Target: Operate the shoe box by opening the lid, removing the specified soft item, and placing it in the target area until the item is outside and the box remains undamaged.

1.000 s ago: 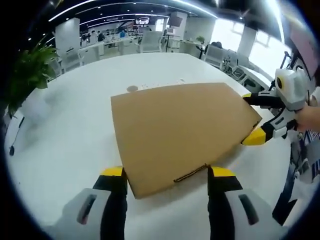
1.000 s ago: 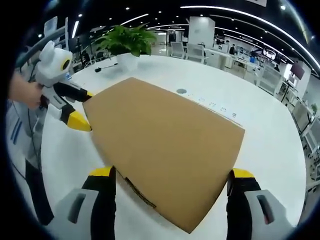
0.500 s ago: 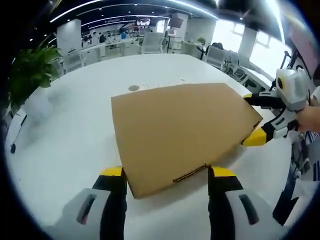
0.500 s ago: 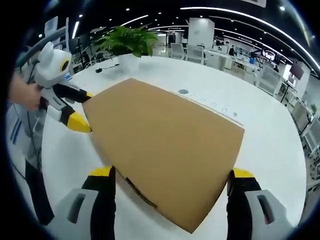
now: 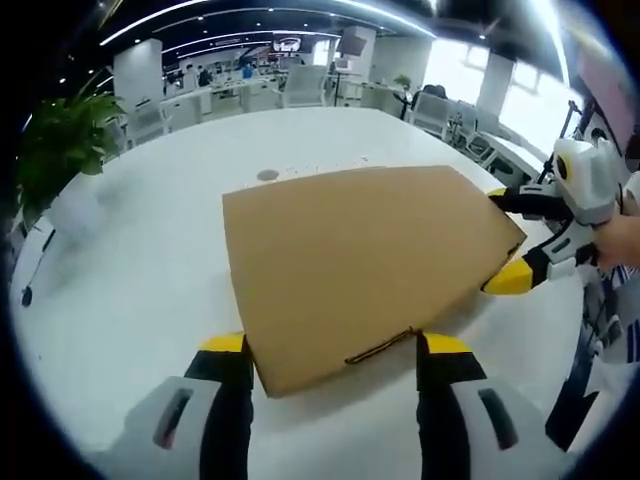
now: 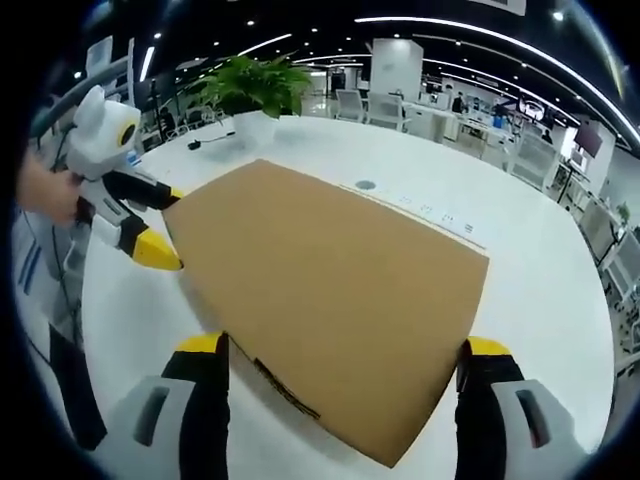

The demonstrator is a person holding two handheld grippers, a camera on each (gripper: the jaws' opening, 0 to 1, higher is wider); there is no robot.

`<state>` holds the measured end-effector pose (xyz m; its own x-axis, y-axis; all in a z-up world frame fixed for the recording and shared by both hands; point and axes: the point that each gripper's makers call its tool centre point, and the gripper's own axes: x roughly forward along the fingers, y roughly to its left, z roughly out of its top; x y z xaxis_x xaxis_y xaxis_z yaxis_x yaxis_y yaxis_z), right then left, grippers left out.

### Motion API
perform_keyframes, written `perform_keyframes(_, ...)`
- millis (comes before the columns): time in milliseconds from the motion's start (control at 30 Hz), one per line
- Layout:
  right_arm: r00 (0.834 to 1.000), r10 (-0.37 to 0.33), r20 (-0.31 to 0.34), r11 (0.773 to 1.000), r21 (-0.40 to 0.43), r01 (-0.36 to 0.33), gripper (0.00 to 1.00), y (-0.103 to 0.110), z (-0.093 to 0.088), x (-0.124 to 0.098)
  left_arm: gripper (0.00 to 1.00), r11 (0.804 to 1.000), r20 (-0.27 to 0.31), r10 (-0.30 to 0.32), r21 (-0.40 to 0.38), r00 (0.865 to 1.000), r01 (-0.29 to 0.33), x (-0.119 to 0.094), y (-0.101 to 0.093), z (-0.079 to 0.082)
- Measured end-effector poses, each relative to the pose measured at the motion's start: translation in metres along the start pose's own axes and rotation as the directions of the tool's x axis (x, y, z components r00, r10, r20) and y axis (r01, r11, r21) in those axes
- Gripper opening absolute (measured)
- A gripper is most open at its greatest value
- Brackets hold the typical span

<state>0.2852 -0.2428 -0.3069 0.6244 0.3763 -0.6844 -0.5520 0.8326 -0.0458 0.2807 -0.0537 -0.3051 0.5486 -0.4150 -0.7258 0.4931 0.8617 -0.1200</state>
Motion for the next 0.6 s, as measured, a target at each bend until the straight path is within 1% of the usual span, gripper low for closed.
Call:
perform_keyframes(133,1.000,0.000,0.000,1.000,0.002,0.000,0.95,0.0008,-0.0001,-0.0010,0.66,1.000,0.010,-0.004,0.004,1.000,0.004,-0.0004,0.0000,-0.0002)
perform_keyframes(467,1.000,0.001,0.002,1.000,0.009,-0.001,0.95,0.0022,-0.0018,-0.0029,0.66,1.000,-0.021,-0.006,0.006,1.000,0.006,-0.0009,-0.0005,-0.0018)
perform_keyframes(600,1.000,-0.005,0.004,1.000,0.026,0.005,0.95,0.0013,-0.0020,-0.0041,0.67,1.000,-0.021,-0.003,0.005,1.000,0.003,-0.0007,0.0000,-0.0018)
